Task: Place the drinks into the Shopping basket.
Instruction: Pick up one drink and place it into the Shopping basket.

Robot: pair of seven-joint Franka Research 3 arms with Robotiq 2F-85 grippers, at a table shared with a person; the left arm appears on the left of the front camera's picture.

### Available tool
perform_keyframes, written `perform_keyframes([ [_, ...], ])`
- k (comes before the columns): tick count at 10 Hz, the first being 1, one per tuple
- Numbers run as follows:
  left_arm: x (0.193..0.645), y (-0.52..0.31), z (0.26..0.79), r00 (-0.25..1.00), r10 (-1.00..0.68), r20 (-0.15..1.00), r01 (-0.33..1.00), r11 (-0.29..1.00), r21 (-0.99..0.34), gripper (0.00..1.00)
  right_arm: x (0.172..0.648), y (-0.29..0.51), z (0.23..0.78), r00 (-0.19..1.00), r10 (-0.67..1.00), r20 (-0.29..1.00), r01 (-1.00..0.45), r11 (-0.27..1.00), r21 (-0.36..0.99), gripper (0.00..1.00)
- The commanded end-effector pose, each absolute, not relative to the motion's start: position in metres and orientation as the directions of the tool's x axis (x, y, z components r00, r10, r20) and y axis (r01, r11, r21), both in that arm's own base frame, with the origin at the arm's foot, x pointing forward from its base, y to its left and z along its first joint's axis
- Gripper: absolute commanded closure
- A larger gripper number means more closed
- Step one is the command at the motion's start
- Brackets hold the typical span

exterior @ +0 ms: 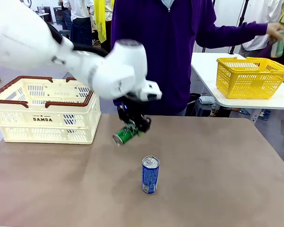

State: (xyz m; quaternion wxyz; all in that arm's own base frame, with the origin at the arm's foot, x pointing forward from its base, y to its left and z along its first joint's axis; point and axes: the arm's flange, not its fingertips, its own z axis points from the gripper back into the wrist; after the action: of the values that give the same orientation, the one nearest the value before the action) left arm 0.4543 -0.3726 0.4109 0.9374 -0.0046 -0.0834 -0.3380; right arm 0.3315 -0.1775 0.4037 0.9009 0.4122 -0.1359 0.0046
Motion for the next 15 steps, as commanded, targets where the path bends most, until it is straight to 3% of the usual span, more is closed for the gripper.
perform_keyframes([
  [1,0.449,-0.327,0.491,0.846,-0.522,0.106,0.531,0.843,-0.088,1.0,0.329,-0.178,0.406,0.966,-0.098,0.241,-0.118,0.659,0.743,0.0],
  [2,0.435,-0.295,0.539,0.882,-0.469,0.053,0.47,0.863,-0.187,1.0,0.329,-0.178,0.406,0.966,-0.098,0.241,-0.118,0.659,0.743,0.0],
  [3,0.417,-0.265,0.575,0.956,-0.293,0.016,0.29,0.936,-0.199,1.0,0.329,-0.178,0.406,0.966,-0.098,0.241,-0.118,0.659,0.743,0.0],
  [6,0.342,-0.161,0.635,0.973,0.079,0.215,-0.07,0.996,-0.048,1.0,0.329,-0.178,0.406,0.966,-0.098,0.241,-0.118,0.659,0.743,0.0],
  [8,0.318,-0.097,0.633,0.965,0.116,0.236,-0.106,0.993,-0.056,1.0,0.329,-0.178,0.406,0.966,-0.098,0.241,-0.118,0.659,0.743,0.0],
  [9,0.306,-0.085,0.626,0.904,0.26,0.339,-0.233,0.965,-0.118,1.0,0.329,-0.178,0.406,0.966,-0.098,0.241,-0.118,0.659,0.743,0.0],
  [10,0.326,-0.111,0.653,0.966,0.11,0.232,-0.091,0.992,-0.087,1.0,0.329,-0.178,0.406,0.966,-0.098,0.241,-0.118,0.659,0.743,0.0],
  [13,0.314,-0.092,0.639,0.952,0.157,0.261,-0.14,0.987,-0.08,1.0,0.329,-0.178,0.406,0.966,-0.098,0.241,-0.118,0.659,0.743,0.0],
  [14,0.349,-0.059,0.661,0.956,0.195,0.221,-0.171,0.978,-0.12,1.0,0.329,-0.178,0.406,0.966,-0.098,0.241,-0.118,0.659,0.743,0.0],
  [15,0.389,-0.03,0.675,0.979,0.117,0.168,-0.092,0.984,-0.151,1.0,0.329,-0.178,0.406,0.966,-0.098,0.241,-0.118,0.659,0.743,0.0],
])
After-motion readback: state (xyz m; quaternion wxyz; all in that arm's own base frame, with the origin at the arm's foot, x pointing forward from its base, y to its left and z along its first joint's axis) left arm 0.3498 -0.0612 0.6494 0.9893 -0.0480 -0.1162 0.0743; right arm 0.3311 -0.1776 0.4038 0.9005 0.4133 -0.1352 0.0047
